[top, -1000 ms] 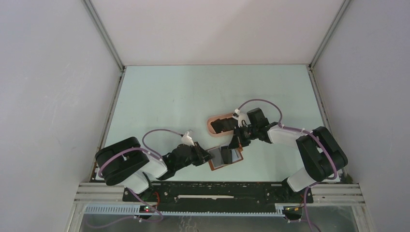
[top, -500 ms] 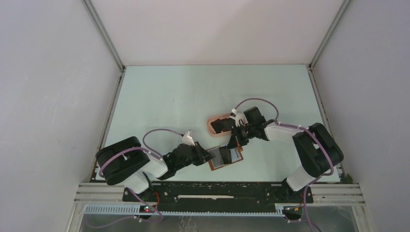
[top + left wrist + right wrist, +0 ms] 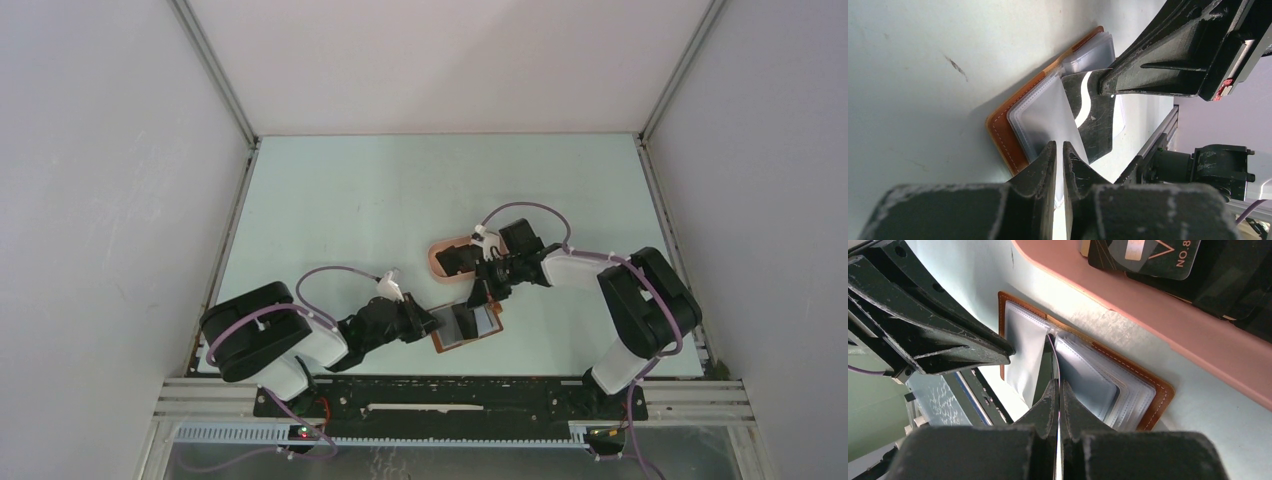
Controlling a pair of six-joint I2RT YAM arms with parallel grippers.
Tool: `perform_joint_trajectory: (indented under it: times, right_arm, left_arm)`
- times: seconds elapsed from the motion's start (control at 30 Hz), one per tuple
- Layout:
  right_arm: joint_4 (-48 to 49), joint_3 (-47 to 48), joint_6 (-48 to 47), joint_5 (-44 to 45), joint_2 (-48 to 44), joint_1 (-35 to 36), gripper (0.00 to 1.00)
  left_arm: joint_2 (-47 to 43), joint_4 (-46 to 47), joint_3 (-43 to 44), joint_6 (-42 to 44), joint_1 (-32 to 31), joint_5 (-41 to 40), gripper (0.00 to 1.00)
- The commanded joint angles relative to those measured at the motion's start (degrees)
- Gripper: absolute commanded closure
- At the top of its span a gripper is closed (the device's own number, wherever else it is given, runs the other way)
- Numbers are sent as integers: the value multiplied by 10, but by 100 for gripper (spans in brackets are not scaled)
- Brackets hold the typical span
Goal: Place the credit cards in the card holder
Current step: Insert the credit card into the card holder.
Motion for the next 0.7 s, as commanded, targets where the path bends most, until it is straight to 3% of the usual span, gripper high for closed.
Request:
perform_joint_trajectory:
  times: [0.0, 0.67]
  right_arm:
    - [-14, 15, -7, 35, 17, 12, 100]
    - [-44, 17, -23, 86, -4, 40, 100]
  left_arm:
    - [12, -24, 15, 15, -3, -2, 86]
    - [15, -15, 9, 17, -3, -2, 86]
